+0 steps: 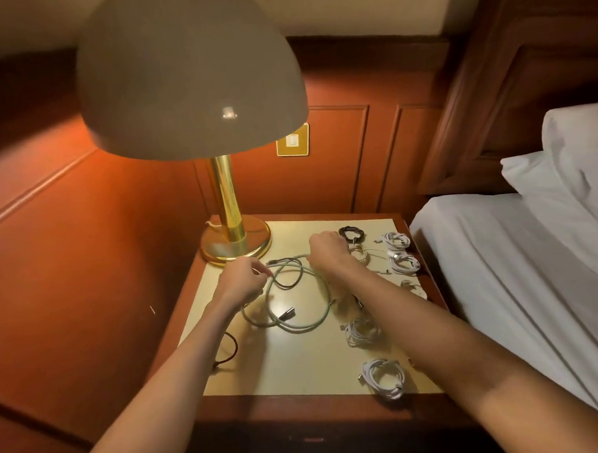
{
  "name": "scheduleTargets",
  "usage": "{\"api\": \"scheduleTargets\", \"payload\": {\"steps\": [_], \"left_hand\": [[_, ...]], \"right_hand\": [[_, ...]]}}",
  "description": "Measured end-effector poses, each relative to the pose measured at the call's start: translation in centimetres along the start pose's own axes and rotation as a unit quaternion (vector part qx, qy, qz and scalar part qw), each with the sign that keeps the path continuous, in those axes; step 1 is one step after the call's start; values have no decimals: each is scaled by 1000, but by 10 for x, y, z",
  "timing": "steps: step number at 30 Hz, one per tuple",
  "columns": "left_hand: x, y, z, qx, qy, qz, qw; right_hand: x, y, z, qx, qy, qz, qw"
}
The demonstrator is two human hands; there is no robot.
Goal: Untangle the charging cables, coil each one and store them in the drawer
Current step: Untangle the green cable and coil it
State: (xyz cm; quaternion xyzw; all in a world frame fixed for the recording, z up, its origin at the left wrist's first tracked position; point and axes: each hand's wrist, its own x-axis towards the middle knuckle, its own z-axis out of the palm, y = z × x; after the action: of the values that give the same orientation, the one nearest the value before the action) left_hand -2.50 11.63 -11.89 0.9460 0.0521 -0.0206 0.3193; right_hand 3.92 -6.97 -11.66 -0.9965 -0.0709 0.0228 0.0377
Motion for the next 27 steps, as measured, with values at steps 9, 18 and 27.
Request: {"api": "scheduleTargets", "payload": {"steps": [9,18,27], "left_hand": [[-17,-6,-9,-44,7,7,999],[-35,44,-29,-133,128,104,977],[-35,118,-54,-116,231,210,943]], "right_hand": [[-11,4,-19,73,5,74,995],[-54,12,-148,314,209,-51,925],[-123,29,-199,509,259,-86,817]]}}
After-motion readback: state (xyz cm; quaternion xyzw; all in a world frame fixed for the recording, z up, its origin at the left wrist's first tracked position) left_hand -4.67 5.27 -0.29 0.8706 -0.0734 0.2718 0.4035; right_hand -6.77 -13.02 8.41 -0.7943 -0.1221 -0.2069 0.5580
